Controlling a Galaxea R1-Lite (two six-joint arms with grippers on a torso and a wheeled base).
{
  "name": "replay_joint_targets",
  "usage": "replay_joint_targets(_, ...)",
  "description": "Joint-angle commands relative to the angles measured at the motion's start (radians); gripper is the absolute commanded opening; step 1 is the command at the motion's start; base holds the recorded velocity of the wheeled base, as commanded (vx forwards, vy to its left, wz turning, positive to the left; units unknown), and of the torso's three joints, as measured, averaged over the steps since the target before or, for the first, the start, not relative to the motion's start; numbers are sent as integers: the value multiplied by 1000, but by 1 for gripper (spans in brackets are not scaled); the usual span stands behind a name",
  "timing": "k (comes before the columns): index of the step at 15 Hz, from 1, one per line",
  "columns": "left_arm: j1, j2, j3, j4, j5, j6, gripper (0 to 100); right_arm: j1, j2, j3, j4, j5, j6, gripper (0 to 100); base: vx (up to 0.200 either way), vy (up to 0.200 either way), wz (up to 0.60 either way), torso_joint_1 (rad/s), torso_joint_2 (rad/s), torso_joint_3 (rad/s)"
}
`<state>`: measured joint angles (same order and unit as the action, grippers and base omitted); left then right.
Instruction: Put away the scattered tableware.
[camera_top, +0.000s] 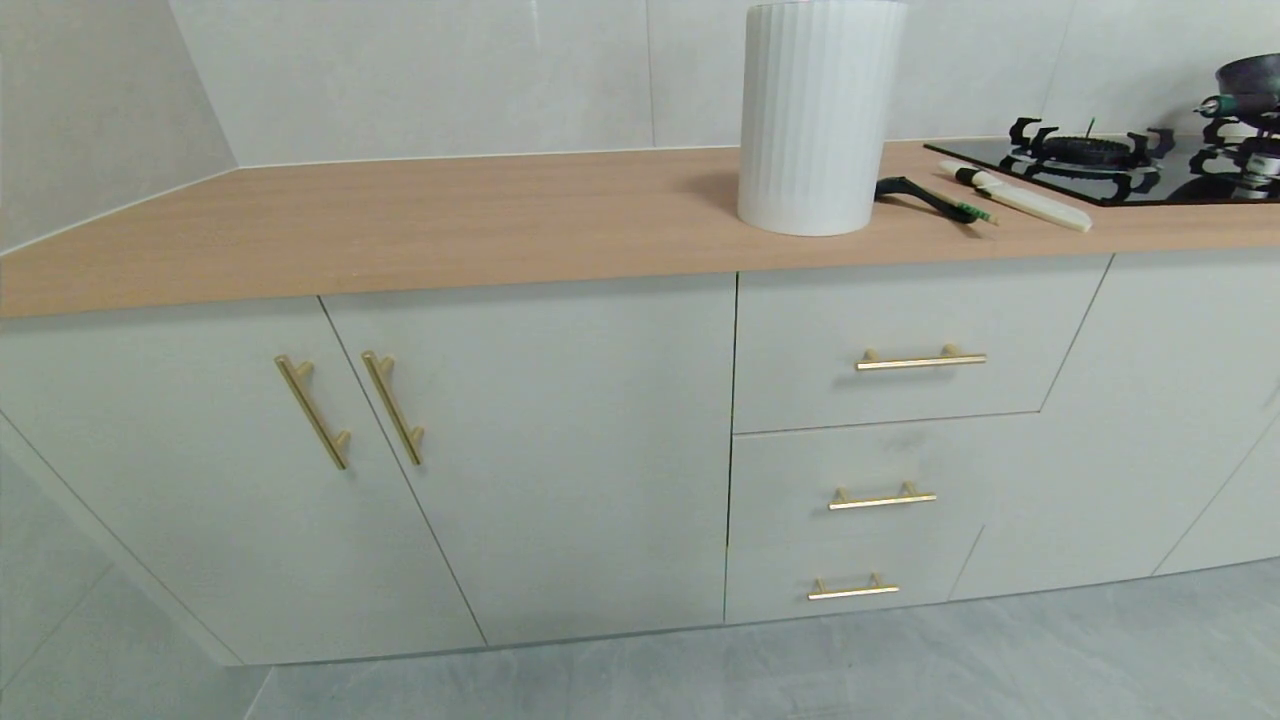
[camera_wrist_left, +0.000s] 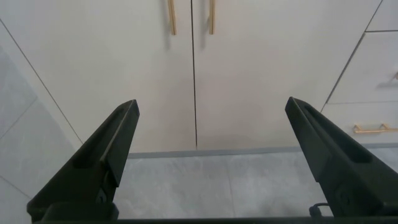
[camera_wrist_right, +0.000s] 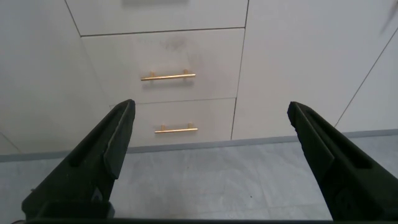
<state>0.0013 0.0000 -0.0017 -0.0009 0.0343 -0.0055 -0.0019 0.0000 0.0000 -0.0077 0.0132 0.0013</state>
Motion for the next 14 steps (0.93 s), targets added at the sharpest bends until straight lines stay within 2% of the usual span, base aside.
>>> replay_joint_targets(1, 0, 2, 0, -1, 1, -1, 100, 0, 2, 0, -2, 2, -4, 100, 0, 0, 0, 0, 0, 0)
replay_joint_targets(3, 0, 2, 0, -1, 1, -1, 100, 0, 8, 0, -3, 5, -23, 100, 0, 0, 0, 0, 0, 0)
replay_joint_targets(4, 0, 2, 0, -1, 1, -1, 100, 10, 43, -61, -3, 50, -14, 100, 0, 0, 0, 0, 0, 0)
replay_joint_targets(6, 0, 2, 0, -1, -1, -1, 100, 30, 206, -190, 2, 103, 59, 100, 0, 0, 0, 0, 0, 0)
replay_joint_targets(8, 0, 2, 0, -1, 1, -1, 100, 49, 407, -225, -3, 139, 36, 100, 0, 0, 0, 0, 0, 0)
replay_joint_targets(9, 0, 2, 0, -1, 1, -1, 100, 49, 407, -225, -3, 139, 36, 100, 0, 0, 0, 0, 0, 0)
replay_joint_targets(10, 0, 2, 0, 1, 1, -1, 100, 53, 626, -281, -3, 139, 8, 100, 0, 0, 0, 0, 0, 0)
replay_joint_targets(12, 0, 2, 0, -1, -1, -1, 100, 63, 819, -331, -6, 143, 0, 100, 0, 0, 0, 0, 0, 0)
replay_joint_targets(14, 0, 2, 0, -1, 1, -1, 100, 131, 1029, -394, -23, 142, 2, 100, 0, 0, 0, 0, 0, 0)
